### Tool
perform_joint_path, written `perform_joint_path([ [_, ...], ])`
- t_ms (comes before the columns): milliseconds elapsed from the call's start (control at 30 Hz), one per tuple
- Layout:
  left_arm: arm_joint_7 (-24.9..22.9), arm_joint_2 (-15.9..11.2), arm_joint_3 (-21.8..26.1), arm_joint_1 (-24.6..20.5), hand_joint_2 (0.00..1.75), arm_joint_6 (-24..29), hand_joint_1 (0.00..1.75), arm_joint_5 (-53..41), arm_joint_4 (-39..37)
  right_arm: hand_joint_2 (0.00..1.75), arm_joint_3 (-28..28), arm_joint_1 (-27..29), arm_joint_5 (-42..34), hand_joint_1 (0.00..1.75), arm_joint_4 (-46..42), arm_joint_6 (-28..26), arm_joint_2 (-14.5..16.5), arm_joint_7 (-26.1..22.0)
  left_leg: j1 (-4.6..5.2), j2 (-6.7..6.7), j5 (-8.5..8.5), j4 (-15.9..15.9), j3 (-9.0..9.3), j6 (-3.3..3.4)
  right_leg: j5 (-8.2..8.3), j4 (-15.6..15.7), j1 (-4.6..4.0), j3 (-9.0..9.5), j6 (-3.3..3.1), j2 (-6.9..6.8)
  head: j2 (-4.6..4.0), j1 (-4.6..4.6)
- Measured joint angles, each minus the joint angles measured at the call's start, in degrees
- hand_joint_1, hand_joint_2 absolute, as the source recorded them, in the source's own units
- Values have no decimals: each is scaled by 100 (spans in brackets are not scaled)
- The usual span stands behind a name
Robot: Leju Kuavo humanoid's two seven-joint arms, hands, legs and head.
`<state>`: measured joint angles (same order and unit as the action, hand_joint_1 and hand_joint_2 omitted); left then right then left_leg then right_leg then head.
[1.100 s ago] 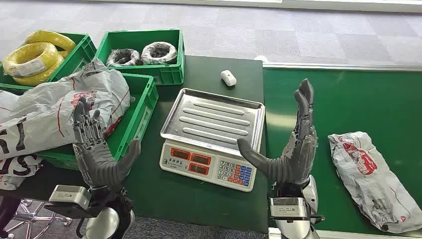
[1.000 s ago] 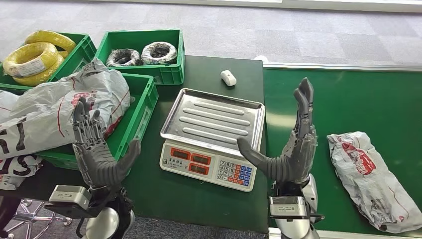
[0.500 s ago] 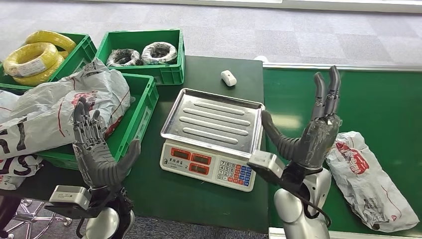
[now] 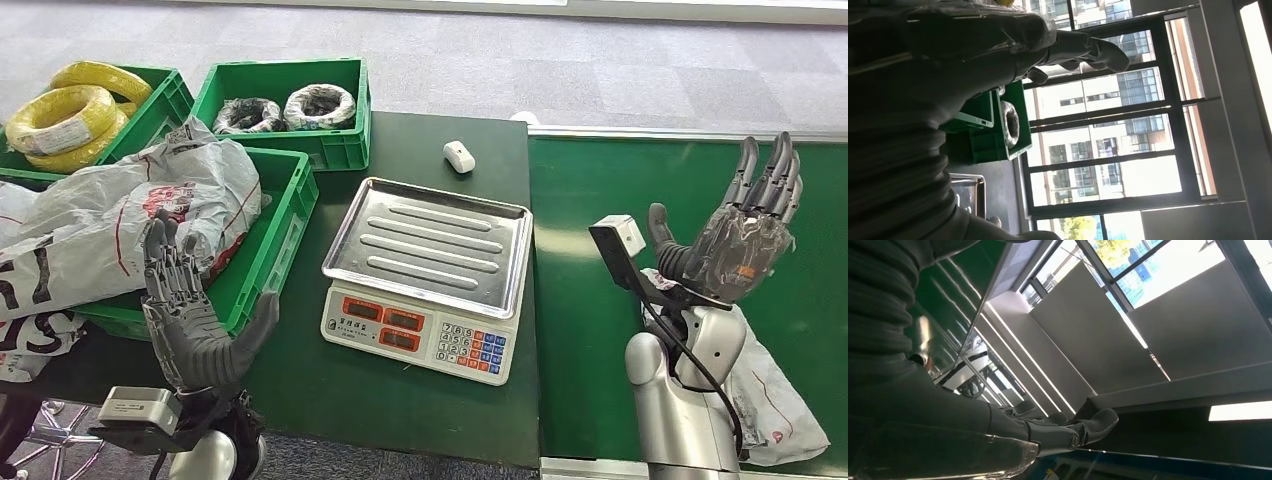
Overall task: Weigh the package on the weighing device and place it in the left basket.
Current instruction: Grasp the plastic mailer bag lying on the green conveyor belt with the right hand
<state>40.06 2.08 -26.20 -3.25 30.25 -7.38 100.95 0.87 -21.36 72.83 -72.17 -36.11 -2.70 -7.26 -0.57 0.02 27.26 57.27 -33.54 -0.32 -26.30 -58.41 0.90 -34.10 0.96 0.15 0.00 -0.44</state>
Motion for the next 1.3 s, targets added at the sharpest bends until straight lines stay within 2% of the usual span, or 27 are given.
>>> perform_joint_path([
  [167, 0, -2, 0, 19, 175, 1, 0, -6, 5, 175, -63, -67, 95, 0, 139, 7, -57, 65, -1, 0, 0, 0, 0, 0, 0, 0, -1, -1, 0, 0, 0, -1],
  [300, 0, -5, 53, 284, 175, 24, 0, -136, 160, 175, -694, -1218, 1044, 0, 2302, 143, -974, 758, 4, -8, -2, 5, -3, 3, 2, 0, 5, 7, 3, -10, 0, -2],
  [367, 0, -5, 66, 371, 175, 50, 0, -166, 240, 175, -775, -1630, 1287, 0, 3062, 409, -1263, 1128, 5, -15, -2, 9, -4, 4, 3, 0, 7, 8, 4, -12, 0, -1],
  [500, 0, -8, 126, 564, 175, 54, 0, -216, 384, 175, -847, -2097, 1433, 0, 4131, 1107, -1600, 1815, 4, -27, -1, 10, -5, 4, 2, 1, 6, 6, 5, -14, 0, -2],
  [600, 0, -9, 160, 644, 175, 39, 0, -227, 455, 175, -921, -2168, 1406, 0, 4570, 1345, -1702, 1879, 2, -27, -1, 7, -7, 4, 1, 0, 3, 1, 4, -14, 0, -4],
  [700, 0, -11, 182, 690, 175, 24, 0, -230, 485, 175, -1050, -2218, 1262, 0, 4899, 1696, -1754, 1669, -1, -26, -1, 6, -8, 4, 0, 0, 0, -1, 4, -14, 0, -4],
  [867, 0, -45, 201, 705, 175, 20, 0, -222, 511, 175, -1262, -2229, 1007, 0, 5148, 2783, -1778, 1024, 0, -24, -1, 6, -7, 3, 0, 0, 0, 0, 3, -13, 0, -3],
  [933, 0, -68, 202, 698, 175, 33, 0, -216, 511, 175, -1295, -2233, 985, 0, 5224, 3378, -1792, 812, 0, -25, -2, 6, -7, 3, 0, 0, 0, 1, 4, -13, 0, -3],
  [1033, 0, -97, 208, 639, 175, -24, 0, -207, 508, 175, -1350, -2235, 854, 0, 5348, 4644, -1827, 469, 1, -26, -2, 7, -7, 4, 0, 0, 1, 0, 4, -14, 0, -3],
  [1133, 0, -106, 257, 519, 175, -200, 0, -205, 482, 175, -1432, -2216, 662, 0, 5455, 5832, -1873, -152, 1, -25, -1, 8, -8, 4, 0, 0, 2, 0, 4, -14, 0, -3],
  [1200, 0, -96, 327, 462, 175, -303, 0, -231, 462, 175, -1453, -2187, 598, 0, 5498, 6365, -1897, -689, 0, -20, -1, 7, -7, 4, 0, 0, 1, 0, 4, -13, 0, -3],
  [1300, 0, -67, 438, 436, 175, -356, 0, -297, 455, 175, -1456, -2133, 558, 0, 5538, 6684, -1898, -1192, 0, -19, -1, 6, -7, 4, 0, 0, 0, -1, 4, -12, 0, -4],
])
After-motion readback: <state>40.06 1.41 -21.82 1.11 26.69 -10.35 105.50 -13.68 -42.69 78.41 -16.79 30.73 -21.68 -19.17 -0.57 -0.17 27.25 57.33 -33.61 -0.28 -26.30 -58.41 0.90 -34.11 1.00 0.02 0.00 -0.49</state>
